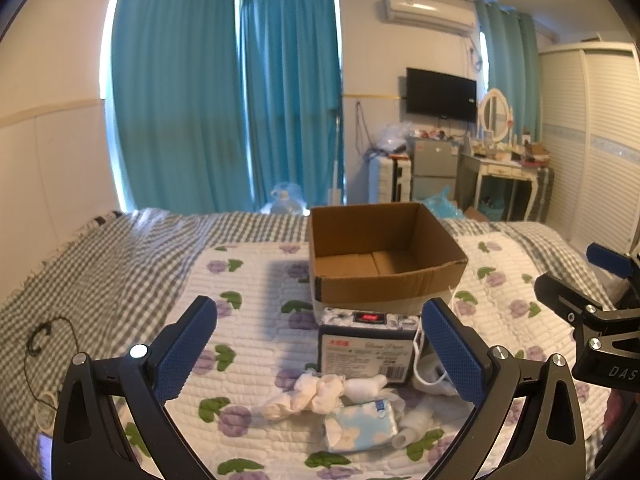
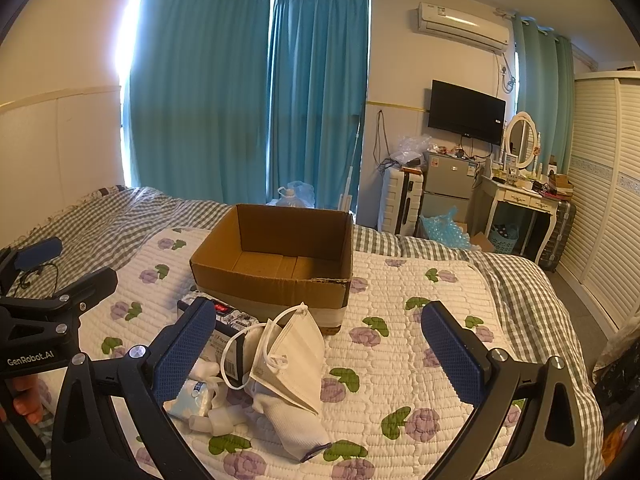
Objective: Organize soft objects
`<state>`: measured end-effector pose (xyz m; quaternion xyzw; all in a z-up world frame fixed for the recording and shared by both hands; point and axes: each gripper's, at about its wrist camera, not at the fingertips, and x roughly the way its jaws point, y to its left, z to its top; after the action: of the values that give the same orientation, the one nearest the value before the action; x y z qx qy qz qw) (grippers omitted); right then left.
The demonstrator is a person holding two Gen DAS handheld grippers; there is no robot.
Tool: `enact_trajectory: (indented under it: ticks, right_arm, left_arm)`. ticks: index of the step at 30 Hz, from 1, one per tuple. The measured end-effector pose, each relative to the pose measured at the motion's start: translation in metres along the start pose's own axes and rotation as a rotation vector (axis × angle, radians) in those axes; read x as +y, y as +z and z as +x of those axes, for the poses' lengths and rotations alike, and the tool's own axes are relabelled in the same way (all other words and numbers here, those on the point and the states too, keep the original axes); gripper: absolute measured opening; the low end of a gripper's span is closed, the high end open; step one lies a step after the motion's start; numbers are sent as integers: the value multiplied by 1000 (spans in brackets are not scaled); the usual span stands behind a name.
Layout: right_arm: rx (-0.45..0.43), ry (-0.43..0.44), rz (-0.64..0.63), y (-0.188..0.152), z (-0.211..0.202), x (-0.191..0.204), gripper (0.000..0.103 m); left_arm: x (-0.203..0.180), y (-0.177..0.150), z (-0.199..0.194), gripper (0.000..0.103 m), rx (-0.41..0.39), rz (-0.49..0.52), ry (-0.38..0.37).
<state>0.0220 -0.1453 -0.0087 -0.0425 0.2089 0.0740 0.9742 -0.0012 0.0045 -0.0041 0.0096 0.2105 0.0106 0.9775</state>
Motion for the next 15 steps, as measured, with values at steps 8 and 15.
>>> enact_trajectory:
  ticks: [8, 15]
  right_arm:
    - [1, 1, -2, 0, 0, 1, 103]
    - [1, 12, -7, 0, -1, 3, 103]
  left_arm:
    - [1, 0, 0, 103, 1, -2, -1]
    - [5, 0, -2, 103, -3, -3, 5]
